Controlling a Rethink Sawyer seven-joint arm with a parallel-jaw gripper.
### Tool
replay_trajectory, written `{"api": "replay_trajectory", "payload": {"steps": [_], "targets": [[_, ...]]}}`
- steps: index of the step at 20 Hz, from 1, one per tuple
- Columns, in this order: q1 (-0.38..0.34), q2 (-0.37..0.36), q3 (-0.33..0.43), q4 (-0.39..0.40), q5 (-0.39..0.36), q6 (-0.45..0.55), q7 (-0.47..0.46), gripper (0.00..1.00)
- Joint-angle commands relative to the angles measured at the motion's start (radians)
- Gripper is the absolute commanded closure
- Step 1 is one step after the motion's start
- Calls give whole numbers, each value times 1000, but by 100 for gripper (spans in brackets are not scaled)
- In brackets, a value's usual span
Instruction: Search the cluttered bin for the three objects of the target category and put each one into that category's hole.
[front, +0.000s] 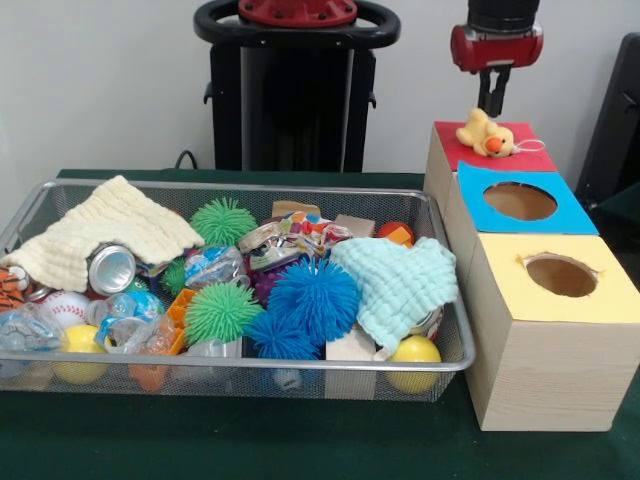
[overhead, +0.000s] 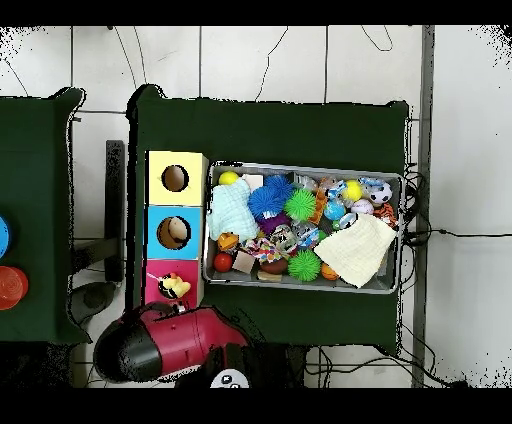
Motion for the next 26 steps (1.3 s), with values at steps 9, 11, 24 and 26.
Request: {"api": "replay_trajectory", "payload": {"steps": [9, 11, 24, 26], "targets": [[-33, -27, 38, -29, 14, 111, 78, 100], [-33, -7, 31, -37, 2, 93, 77, 100], [-34, 34, 14, -79, -19, 78, 67, 100], [-34, 23, 17, -85, -10, 101, 65, 100]]}}
